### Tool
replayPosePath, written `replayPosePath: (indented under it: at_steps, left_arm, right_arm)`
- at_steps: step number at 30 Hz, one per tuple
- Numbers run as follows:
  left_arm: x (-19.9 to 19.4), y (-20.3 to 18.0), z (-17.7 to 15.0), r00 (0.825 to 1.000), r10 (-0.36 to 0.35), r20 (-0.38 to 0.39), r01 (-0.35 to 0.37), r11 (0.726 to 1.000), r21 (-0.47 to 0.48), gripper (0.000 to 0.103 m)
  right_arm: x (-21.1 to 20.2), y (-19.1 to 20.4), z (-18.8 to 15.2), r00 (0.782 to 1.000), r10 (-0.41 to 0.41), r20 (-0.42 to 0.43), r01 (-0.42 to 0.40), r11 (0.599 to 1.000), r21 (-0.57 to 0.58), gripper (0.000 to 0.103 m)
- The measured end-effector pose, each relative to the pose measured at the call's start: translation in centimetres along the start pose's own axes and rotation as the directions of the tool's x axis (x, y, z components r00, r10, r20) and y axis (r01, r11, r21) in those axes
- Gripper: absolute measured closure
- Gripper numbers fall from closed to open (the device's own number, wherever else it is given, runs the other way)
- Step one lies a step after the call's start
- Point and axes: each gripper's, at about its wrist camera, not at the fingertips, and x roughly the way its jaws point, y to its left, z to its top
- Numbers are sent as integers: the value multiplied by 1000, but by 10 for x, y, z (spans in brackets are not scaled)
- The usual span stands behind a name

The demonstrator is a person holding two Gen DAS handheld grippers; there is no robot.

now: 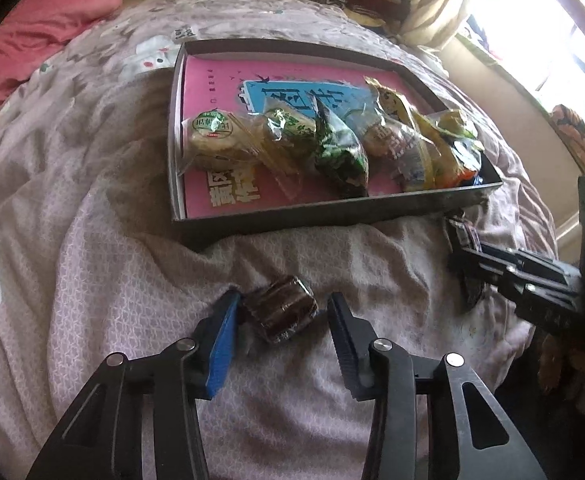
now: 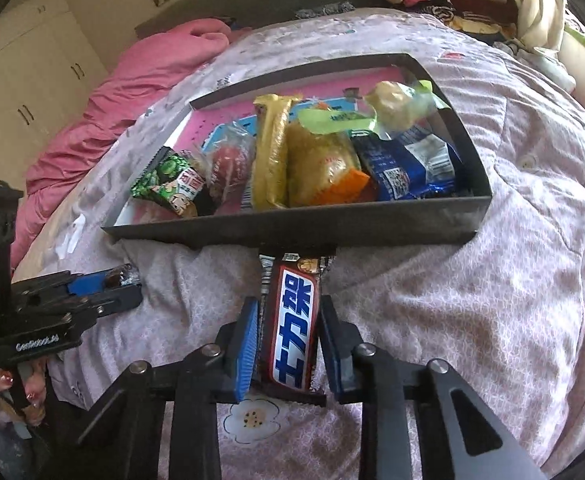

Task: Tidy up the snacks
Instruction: 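Grasp the brown chocolate piece with left tool while right tool grasps the chocolate bar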

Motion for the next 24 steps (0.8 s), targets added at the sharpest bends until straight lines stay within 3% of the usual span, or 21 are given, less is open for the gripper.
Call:
replayPosePath:
  at_steps: [3, 11, 24]
  left_arm:
    - [3, -2, 0, 1000, 10, 1, -10, 1000, 10, 63]
    - [-8, -5, -4, 1000, 10, 12, -10, 1000, 8, 63]
    - [-44, -17, 17, 993, -7, 121, 7, 1000, -3, 63]
  right_arm:
    - [-1, 3, 1, 1000, 1, 4, -1, 1000, -8, 74]
    - [-17, 5, 1, 997, 41, 63, -40, 999, -24, 74]
    - [-43, 0, 17, 978, 40, 204, -33, 999, -36, 74]
